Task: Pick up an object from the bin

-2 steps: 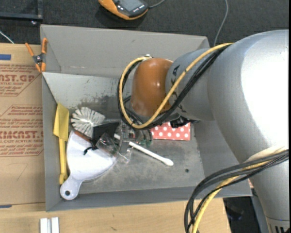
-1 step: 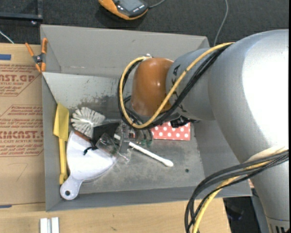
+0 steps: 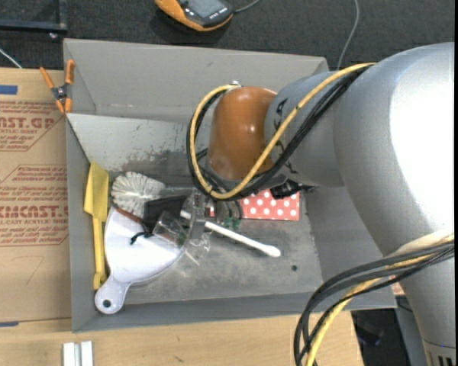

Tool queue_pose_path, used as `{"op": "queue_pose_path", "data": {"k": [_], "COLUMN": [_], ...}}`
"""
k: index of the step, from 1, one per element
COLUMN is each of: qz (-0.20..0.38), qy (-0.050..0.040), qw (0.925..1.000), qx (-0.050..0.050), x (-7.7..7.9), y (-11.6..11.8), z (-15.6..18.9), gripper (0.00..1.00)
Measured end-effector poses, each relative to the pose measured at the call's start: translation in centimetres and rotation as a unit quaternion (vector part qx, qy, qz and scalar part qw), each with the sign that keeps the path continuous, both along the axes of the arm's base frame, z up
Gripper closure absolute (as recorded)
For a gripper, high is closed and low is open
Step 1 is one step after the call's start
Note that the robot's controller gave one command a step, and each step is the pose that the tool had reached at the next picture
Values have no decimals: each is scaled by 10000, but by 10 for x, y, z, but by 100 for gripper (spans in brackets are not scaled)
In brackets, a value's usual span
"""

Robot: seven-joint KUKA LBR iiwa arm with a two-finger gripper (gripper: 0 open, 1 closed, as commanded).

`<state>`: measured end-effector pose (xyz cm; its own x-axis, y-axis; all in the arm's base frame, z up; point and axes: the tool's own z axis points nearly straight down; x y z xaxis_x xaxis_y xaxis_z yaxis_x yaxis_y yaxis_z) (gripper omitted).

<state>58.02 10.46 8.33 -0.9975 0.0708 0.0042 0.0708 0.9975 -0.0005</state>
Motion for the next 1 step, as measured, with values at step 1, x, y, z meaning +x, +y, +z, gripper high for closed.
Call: {"op": "queue_pose_path", "data": {"k": [1], "qz": [-2], "qy": [4], "qw": [10000], "qx": [0], "x": [0], "y": [0], "z": [22], "gripper": [100]}}
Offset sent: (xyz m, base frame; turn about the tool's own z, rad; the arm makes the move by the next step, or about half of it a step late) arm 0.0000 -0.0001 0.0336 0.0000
